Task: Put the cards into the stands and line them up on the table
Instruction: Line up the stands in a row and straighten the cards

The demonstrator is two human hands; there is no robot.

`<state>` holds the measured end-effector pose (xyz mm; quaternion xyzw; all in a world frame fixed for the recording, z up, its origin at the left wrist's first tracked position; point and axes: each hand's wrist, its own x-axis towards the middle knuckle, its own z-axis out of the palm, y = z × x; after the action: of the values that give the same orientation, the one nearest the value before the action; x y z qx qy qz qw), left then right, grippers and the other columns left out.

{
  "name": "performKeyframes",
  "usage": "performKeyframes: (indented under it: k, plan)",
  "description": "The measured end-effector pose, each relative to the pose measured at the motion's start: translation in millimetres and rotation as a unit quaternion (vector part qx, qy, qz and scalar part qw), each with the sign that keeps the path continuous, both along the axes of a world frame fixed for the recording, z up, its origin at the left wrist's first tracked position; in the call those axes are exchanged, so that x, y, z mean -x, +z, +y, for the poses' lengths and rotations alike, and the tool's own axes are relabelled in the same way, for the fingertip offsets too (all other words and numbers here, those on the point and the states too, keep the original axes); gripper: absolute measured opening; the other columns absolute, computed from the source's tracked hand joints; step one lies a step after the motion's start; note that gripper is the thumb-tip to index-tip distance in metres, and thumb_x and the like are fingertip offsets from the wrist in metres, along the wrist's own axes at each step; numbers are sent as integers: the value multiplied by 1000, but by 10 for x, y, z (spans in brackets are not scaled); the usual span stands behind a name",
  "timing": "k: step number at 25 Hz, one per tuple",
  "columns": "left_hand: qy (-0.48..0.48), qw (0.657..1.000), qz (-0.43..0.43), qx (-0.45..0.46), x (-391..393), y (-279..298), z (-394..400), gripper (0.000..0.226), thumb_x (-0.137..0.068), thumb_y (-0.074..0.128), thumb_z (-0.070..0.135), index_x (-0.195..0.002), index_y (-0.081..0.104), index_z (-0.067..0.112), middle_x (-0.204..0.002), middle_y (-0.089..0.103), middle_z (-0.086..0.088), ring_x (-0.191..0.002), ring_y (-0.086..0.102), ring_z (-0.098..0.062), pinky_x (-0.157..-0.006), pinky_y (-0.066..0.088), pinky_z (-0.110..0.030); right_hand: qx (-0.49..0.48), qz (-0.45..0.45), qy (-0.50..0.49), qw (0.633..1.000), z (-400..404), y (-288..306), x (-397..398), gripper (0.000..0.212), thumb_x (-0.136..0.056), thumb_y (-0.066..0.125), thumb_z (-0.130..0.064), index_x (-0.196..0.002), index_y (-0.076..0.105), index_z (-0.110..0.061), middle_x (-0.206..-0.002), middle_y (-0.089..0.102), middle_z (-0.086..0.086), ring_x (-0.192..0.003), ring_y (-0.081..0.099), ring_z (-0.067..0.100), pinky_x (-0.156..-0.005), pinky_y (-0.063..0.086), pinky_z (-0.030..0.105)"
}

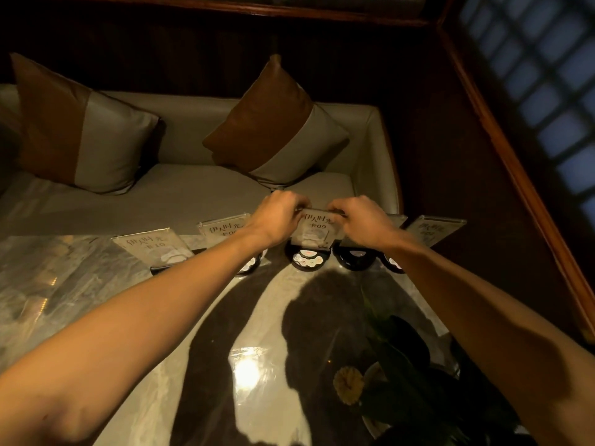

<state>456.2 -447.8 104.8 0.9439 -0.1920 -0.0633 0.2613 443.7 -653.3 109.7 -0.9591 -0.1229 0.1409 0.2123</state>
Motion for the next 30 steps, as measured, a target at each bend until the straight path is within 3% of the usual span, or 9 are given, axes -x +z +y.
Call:
performKeyframes:
  k: [5,13,17,19,23,26,30]
  plan:
    - [0,1000,8,-1,-9,-18,-18,18,-94,65,15,-111,73,18,-109,75,-3,-99,69,-20,-81,49,-30,6,-3,13,1000,-26,58,-41,22,-101,56,-21,-120,68,-19,-110,73,2,-99,68,17,-82,59,37]
    - [18,999,39,14,11,-50,7,27,-96,63,14,-122,69,17,-118,72,-2,-103,68,-20,-85,48,-28,11,11,3,1000,22,25,-11,25,-101,55,-17,-125,63,-20,-117,70,2,-100,66,14,-68,48,16]
    - [18,998,61,6,6,-28,144,36,-95,65,21,-130,64,19,-125,70,0,-102,69,-16,-94,53,-37,19,28,2,999,53,57,-31,31,-99,58,-16,-130,60,-21,-119,70,2,-101,66,15,-72,55,22]
    - [26,998,65,-3,7,24,312,41,-93,68,24,-133,62,20,-128,68,0,-109,66,-17,-96,53,-40,27,42,5,999,80,111,-46,40,-97,63,-18,-136,56,-21,-126,68,4,-109,65,18,-84,59,34]
    - [52,995,80,-27,8,162,786,55,-85,77,28,-136,59,22,-131,65,-2,-116,63,-19,-99,52,-41,18,-13,0,1000,279,264,-118,53,-94,66,-31,-143,50,-17,-140,60,9,-127,58,26,-102,50,48]
    - [33,986,121,-111,67,204,1077,57,-81,82,26,-133,59,22,-130,65,-3,-116,63,-22,-98,53,-43,12,-35,57,998,691,277,-152,54,-95,65,-31,-144,49,-18,-143,58,8,-130,55,27,-105,47,45]
    - [24,977,155,-143,136,136,1332,38,-82,79,17,-118,66,19,-113,71,-1,-102,66,-19,-87,57,-36,3,23,111,994,1307,204,-79,51,-98,62,-23,-147,47,-22,-144,56,4,-129,54,23,-103,45,38]
